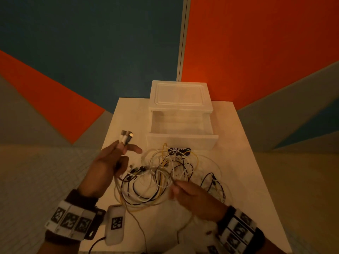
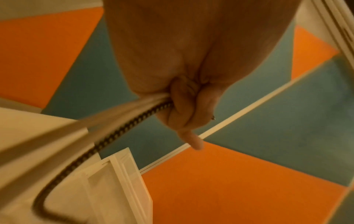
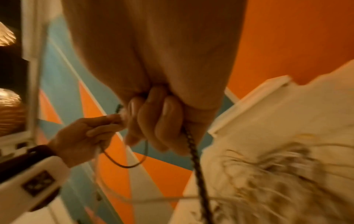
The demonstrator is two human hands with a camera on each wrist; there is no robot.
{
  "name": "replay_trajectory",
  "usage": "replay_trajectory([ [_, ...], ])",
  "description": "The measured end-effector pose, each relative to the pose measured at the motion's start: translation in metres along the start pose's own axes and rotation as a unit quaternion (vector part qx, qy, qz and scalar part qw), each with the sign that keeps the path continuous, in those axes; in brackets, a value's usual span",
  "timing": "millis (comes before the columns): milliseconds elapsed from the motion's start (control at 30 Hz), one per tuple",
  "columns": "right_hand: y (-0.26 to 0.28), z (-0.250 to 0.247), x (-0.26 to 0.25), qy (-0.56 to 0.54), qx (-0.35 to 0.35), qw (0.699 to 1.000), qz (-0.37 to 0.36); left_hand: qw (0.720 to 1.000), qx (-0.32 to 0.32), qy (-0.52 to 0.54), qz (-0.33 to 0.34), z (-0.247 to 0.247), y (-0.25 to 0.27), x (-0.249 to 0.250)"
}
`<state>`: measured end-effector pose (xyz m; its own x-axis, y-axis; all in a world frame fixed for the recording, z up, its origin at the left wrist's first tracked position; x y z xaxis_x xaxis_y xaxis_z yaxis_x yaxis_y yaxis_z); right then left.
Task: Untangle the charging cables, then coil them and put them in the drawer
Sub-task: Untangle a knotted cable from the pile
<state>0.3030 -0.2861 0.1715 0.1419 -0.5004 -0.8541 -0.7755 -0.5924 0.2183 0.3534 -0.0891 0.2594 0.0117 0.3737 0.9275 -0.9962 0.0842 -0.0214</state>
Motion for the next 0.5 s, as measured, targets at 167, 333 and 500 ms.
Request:
replay_trajectory([
  [167, 0.081, 0.031, 0.132, 0.084, -0.158, 0.97, 0.164, 0.99, 0.046, 0.129, -0.021, -0.026, 0.002, -0.006],
  [333, 0.112, 0.046, 0.193, 0.239, -0.17, 0.925, 0.241, 0.983, -0.008, 0.17, -0.072, 0.004, 0.008, -0.034],
  [500, 0.046, 0.018, 0.091, 0.259, -0.01, 0.96, 0.107, 0.974, -0.043, 0.206, -0.084, 0.026, 0.013, -0.03],
])
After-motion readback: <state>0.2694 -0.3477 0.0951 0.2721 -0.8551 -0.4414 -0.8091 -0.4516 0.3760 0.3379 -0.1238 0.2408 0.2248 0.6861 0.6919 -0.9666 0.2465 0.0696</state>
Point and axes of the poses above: each hand's wrist, its own y-axis away from the middle knuckle, its own z-axis out of the palm, x = y × z, the point moved 10 cm from there along -y, towards the middle knuckle, and after that the axes turned 15 degrees about y, right-handed, at the moved point
